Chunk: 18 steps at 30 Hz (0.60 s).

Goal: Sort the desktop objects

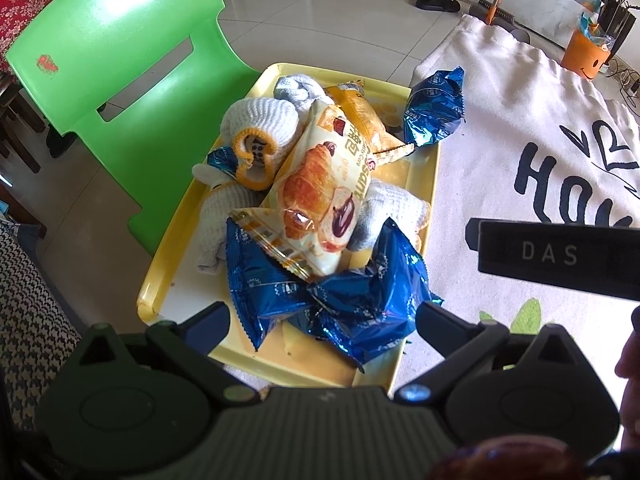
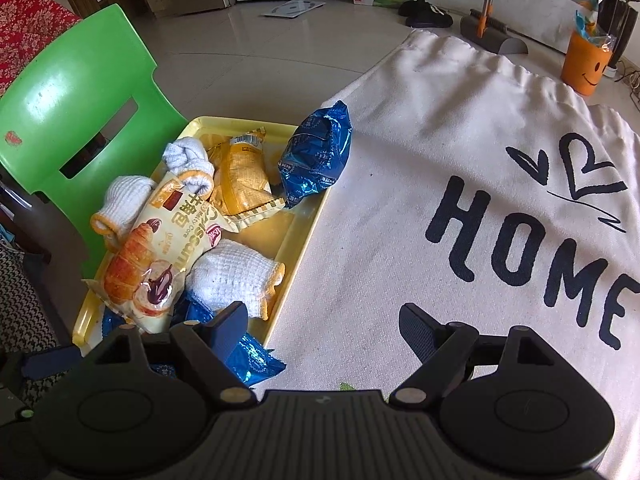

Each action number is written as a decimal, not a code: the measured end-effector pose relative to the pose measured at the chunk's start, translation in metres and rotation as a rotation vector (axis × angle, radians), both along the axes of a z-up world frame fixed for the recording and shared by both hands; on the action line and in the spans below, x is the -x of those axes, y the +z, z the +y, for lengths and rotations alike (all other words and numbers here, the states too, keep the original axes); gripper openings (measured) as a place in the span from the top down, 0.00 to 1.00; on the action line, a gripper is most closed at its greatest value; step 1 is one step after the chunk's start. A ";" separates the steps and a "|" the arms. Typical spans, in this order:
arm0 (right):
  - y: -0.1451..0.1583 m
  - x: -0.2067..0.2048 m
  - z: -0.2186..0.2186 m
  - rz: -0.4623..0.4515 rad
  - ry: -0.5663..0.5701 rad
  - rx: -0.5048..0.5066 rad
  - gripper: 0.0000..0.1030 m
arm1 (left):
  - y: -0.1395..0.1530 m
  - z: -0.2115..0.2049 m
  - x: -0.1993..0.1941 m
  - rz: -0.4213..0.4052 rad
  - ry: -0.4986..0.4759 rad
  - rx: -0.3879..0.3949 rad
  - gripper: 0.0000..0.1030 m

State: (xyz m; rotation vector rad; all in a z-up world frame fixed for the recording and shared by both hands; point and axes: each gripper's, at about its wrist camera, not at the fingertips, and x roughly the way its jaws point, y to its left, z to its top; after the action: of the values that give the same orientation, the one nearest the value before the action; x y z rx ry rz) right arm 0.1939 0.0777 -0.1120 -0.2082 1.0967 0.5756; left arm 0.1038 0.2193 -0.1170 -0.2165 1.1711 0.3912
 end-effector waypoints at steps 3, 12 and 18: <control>0.000 0.000 0.000 -0.001 -0.001 -0.001 0.19 | 0.000 -0.001 0.000 0.000 0.000 0.000 0.01; -0.002 0.002 0.003 0.000 0.012 0.007 0.19 | 0.001 -0.002 0.000 -0.003 -0.003 0.003 0.01; -0.003 0.003 0.005 -0.001 0.026 0.009 0.19 | 0.002 -0.003 0.001 -0.009 -0.010 -0.001 0.00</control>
State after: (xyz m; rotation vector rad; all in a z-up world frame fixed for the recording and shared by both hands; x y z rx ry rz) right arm 0.1906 0.0822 -0.1149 -0.2310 1.0969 0.5939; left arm 0.1033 0.2160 -0.1148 -0.2111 1.1629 0.3823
